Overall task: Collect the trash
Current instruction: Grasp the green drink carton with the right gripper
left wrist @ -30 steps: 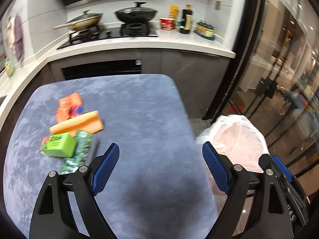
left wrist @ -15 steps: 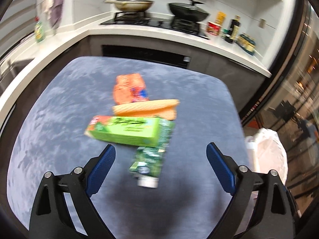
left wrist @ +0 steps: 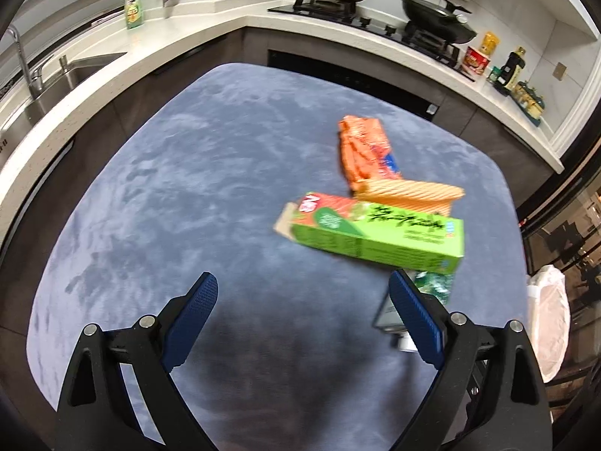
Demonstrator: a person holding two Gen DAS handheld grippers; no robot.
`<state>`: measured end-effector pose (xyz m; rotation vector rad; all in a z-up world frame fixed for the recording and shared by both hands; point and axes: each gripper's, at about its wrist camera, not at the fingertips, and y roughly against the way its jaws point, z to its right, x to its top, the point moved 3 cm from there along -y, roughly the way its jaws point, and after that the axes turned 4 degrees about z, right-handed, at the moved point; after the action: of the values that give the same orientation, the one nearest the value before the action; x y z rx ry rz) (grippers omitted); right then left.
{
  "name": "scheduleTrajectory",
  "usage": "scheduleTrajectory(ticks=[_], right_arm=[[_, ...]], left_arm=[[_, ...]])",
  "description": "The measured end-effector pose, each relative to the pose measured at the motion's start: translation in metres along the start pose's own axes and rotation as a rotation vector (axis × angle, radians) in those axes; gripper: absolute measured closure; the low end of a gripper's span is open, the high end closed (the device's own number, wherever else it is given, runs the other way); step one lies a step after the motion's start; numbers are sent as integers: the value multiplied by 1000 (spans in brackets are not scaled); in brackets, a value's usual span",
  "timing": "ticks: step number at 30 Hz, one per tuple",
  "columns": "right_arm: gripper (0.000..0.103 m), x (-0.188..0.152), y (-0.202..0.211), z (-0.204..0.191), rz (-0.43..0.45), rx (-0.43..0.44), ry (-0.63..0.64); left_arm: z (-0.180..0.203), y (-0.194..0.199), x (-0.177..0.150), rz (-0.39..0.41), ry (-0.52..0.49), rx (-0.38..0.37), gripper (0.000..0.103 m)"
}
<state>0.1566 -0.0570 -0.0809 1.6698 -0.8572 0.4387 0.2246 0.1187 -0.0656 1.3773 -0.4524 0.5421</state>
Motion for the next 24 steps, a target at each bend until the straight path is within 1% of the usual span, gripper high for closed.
scheduleTrajectory(ticks=[4, 8, 15, 16, 17, 19, 20, 24], right_arm=[[36, -2, -18, -13, -26, 11, 6], [32, -2, -38, -27, -44, 6, 8], [32, -2, -66, -34, -70, -18, 11], [34, -3, -67, -34, -72, -18, 11], [40, -3, -69, -32, -74, -18, 9], [48, -4, -69, -27, -79, -13, 8], [50, -4, -68, -24, -82, -11, 6], [54, -5, -61, -7, -78, -7, -18]], left_arm=[[-15, -9, -2, -22, 9, 22, 15], [-27, -19, -2, -41, 27, 30, 15], [-32, -32, -2, -63, 40, 34, 15], [-31, -34, -1, -65, 40, 33, 15], [-30, -35, -1, -67, 40, 30, 15], [-26, -37, 0, -71, 40, 21, 15], [-23, -37, 0, -71, 42, 15, 15], [-7, -38, 3, -75, 55, -26, 13]])
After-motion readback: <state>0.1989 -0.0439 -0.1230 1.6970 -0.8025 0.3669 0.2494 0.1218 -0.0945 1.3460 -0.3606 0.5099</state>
